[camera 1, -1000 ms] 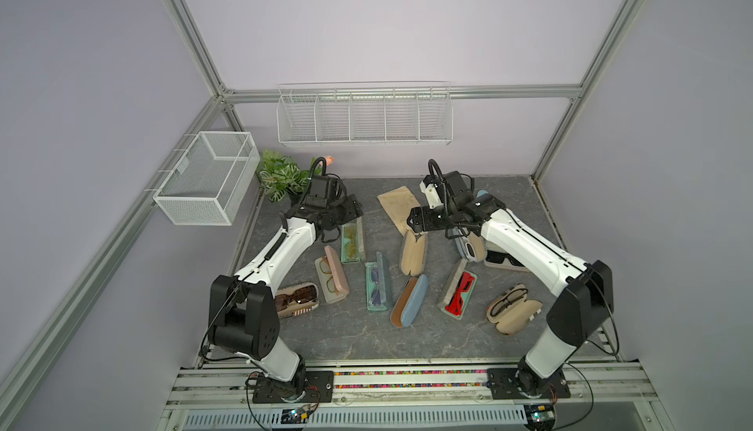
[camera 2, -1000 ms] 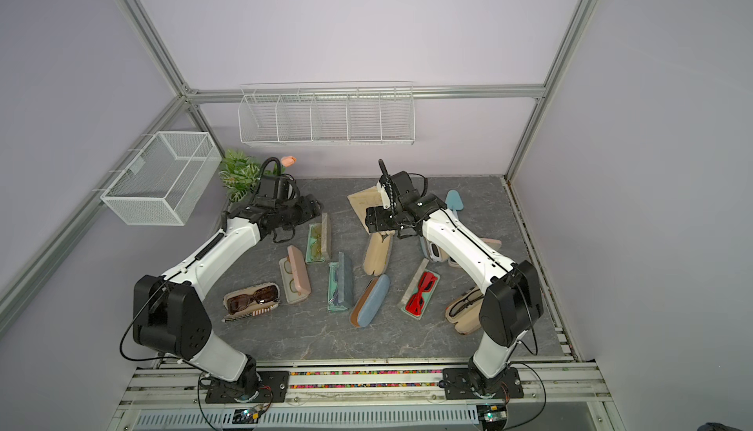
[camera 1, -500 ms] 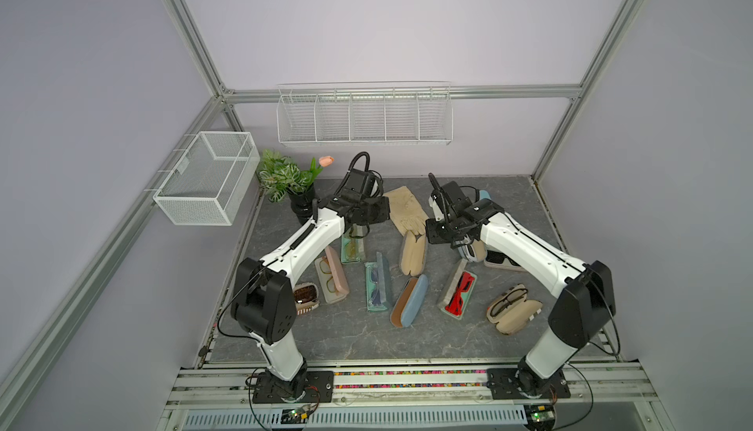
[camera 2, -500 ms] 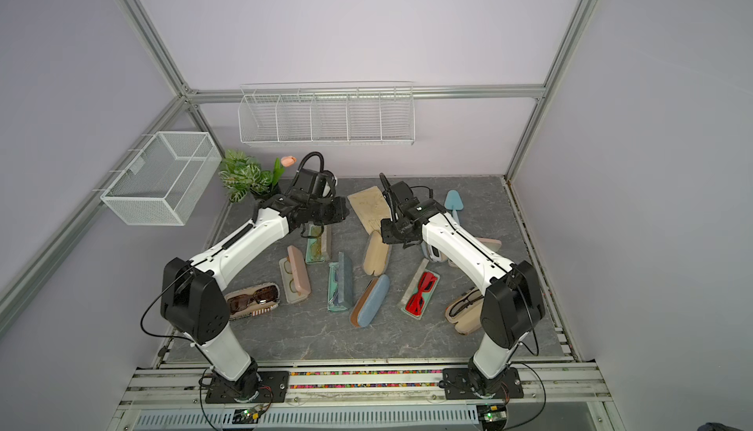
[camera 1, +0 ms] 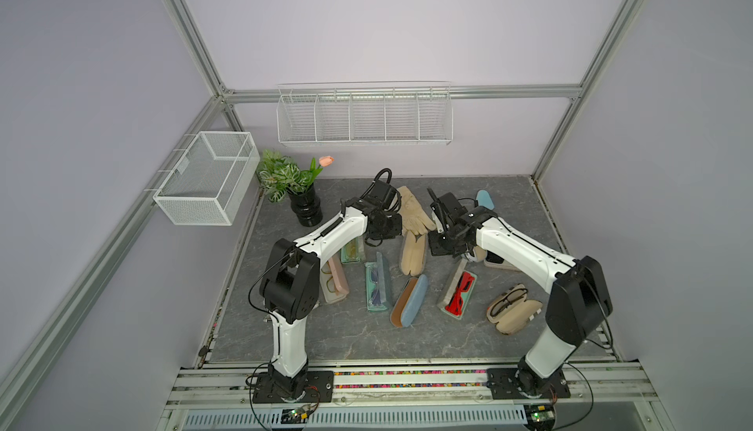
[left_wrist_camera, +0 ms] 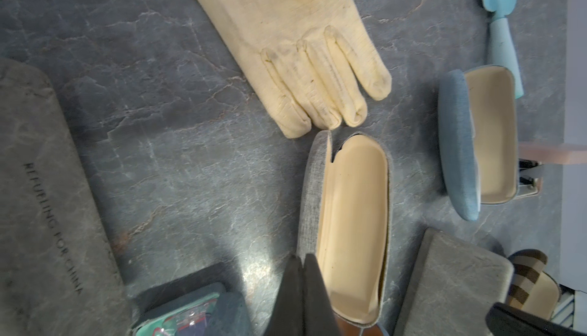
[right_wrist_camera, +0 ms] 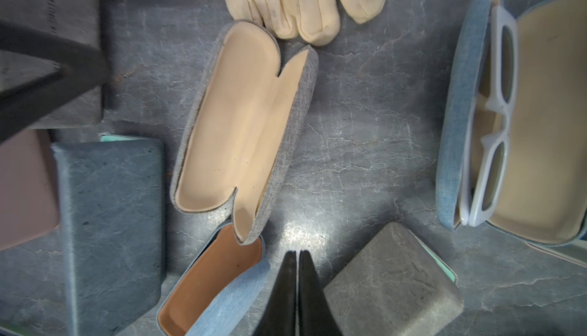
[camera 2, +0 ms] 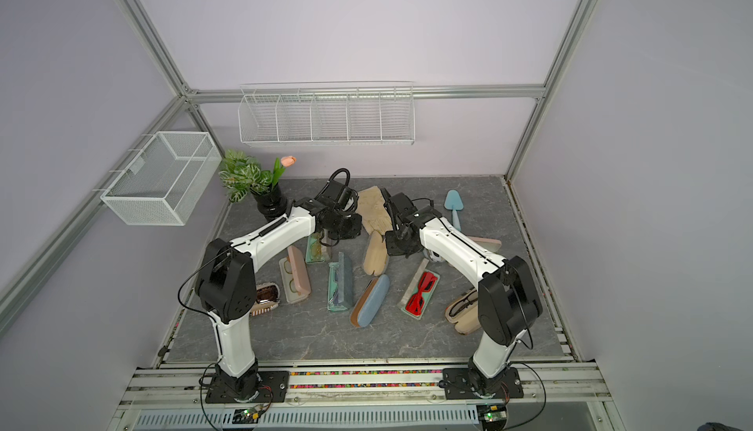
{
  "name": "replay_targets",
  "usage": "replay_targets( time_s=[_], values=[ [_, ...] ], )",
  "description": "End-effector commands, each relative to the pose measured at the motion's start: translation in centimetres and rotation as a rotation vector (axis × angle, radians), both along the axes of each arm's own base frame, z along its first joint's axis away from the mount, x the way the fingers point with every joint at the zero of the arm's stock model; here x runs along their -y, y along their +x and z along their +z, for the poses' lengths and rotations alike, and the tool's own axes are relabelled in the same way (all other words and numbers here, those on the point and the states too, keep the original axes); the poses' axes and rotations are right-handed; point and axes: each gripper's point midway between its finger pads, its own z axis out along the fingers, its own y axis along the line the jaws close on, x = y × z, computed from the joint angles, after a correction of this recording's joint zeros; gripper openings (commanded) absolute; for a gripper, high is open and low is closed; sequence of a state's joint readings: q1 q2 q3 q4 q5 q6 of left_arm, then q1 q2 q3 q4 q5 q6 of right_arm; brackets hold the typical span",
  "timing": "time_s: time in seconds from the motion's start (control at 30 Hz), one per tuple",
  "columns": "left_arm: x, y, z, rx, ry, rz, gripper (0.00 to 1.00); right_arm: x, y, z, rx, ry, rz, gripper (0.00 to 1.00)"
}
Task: Close the glasses case
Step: Close the glasses case at the center of the board.
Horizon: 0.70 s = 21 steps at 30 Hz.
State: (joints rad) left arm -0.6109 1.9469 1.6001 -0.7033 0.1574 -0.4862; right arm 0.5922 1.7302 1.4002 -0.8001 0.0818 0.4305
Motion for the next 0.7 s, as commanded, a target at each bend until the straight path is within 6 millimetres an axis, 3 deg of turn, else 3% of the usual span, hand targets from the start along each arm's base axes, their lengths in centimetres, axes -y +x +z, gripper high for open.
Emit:
replay_targets(
  time_s=[0.0, 0.27, 0.67],
  values=[
    [-0.4, -0.4, -1.2, -0.03, 0.054, -0.004, 0.0, 0.3, -0.4, -2.5, -0.056, -0.019, -0.026, 0.09],
    [-0.2, -1.2, -4.3, -0.088, 0.108, -0.011, 0.0, 0.3, -0.4, -5.0, -0.1, -0.013, -0.038, 0.11],
    [-0.4, -1.4, -6.7, -0.133, 0.15, -0.01, 0.0, -0.4, -0.1, -7.0, -0.146, 0.019, -0.04, 0.13]
  ],
)
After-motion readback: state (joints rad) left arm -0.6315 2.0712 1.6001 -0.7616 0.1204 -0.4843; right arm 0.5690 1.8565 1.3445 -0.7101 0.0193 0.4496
